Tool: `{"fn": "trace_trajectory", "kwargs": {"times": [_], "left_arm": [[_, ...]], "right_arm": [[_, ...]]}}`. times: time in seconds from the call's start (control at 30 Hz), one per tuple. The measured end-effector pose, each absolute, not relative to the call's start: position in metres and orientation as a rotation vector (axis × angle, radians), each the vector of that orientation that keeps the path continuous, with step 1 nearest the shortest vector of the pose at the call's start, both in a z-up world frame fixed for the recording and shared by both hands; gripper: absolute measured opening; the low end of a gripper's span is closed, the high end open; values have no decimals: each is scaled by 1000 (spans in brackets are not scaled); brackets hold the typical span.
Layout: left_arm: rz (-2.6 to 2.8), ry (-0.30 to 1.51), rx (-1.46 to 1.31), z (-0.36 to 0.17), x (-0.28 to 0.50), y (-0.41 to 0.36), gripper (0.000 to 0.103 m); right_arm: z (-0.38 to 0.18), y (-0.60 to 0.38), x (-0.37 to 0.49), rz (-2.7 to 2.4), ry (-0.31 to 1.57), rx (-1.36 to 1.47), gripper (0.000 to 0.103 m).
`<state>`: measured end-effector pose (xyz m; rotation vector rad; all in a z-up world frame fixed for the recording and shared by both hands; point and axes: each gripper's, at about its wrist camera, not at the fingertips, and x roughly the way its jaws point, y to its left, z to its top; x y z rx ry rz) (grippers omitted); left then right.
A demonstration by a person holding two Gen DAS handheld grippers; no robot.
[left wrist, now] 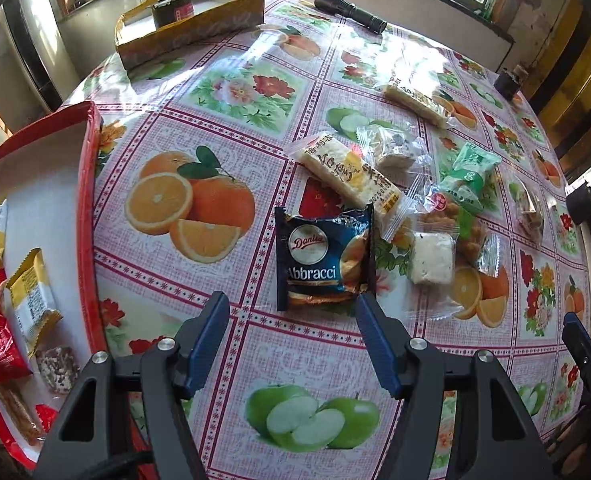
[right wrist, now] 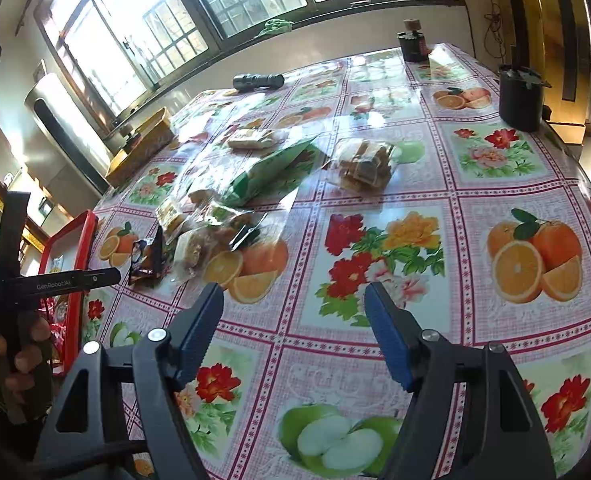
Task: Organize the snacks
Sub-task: 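Move both tools back over the snack pile, then grasp the dark Abbracci bag with the left tool while the right tool grasps the clear bread bag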
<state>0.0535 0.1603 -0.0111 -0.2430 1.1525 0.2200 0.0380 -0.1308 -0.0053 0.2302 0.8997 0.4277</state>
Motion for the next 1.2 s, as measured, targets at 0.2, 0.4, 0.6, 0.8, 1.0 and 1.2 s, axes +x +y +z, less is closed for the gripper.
{"fn": "trace_trajectory", "kwargs": {"times": [0.2,0.4,0.6,0.8,1.0,1.2], "left_arm": [[244,1179,-283,-27,74,162,66],[256,1169,-269,-31,87,154,66],[253,1150,-293,-30,94,157,66],[282,1134,-320,-30,95,162,72],[283,1096,-206,-35,96,146,74],[200,1085,-248,-30,88,152,45]], "right_arm": [[-6,-141,61,378,900,259,80],[-8,-141,99,312,905,257,85],[-21,-127,140,233,952,219,86],[-32,-113,166,143,990,183,89],[-36,-93,178,116,973,64,80],[-32,-93,171,171,948,27,44]]}}
